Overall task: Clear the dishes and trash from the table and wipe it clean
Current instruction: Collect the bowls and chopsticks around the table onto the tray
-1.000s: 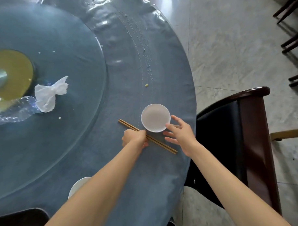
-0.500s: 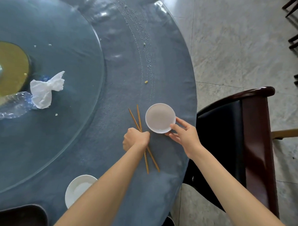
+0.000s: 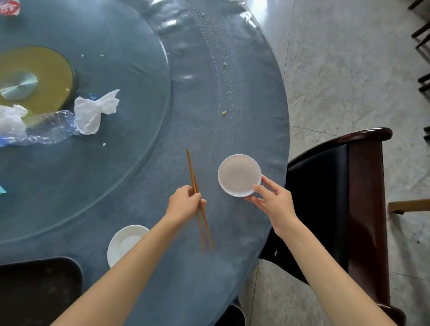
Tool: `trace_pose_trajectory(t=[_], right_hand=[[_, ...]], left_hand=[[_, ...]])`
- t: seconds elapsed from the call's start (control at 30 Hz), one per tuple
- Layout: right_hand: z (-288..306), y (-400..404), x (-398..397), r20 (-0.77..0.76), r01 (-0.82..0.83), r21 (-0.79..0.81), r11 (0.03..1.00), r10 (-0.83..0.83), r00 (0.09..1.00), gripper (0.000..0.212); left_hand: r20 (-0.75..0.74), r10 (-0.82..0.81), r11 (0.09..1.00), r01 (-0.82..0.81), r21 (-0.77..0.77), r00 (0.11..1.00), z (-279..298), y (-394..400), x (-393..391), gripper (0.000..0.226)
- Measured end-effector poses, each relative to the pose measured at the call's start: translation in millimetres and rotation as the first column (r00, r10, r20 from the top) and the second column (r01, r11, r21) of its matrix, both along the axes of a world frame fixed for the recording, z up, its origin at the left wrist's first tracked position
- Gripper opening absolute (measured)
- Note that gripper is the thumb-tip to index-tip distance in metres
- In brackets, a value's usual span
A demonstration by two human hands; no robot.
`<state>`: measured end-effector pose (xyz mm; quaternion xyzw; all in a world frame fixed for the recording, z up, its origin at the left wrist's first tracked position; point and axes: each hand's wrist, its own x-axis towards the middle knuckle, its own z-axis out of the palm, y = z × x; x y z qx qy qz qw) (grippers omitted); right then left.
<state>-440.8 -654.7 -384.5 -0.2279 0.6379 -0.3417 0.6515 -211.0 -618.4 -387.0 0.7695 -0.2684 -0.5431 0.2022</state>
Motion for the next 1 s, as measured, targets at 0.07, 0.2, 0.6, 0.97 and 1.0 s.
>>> trace_pose_trajectory(t=[0.07, 0.2, 0.6, 0.97, 1.0], right_hand=[[11, 14, 6, -0.004, -0.014, -0.003, 1.0, 0.014, 1.0, 0.035], [31, 56, 27, -0.003, -0.061, -0.006, 0.998, 0.061, 0.998, 0.033], [63, 241, 130, -0.032, -0.304, -0.075, 0.95, 0.303, 0.953, 0.031], [82, 441, 268, 0.04, -0.694, -0.083, 0.715, 0.698, 0.715, 0.029], [83, 456, 281, 0.04, -0.729, -0.08, 0.68, 0.733, 0.679, 0.029]], left_hand=[[-0.161, 0.115, 0.991, -0.124, -0.046, 0.98, 11, 24, 11, 0.008], [-0.29, 0.238, 0.958, -0.272, -0.085, 0.927, 35, 81, 38, 0.01], [-0.414, 0.498, 0.735, -0.624, -0.264, 0.762, 74, 340, 129, 0.027], [-0.551, 0.715, 0.354, -0.902, -0.247, 0.431, 96, 620, 179, 0.031], [-0.565, 0.729, 0.304, -0.922, -0.238, 0.386, 95, 639, 183, 0.032]])
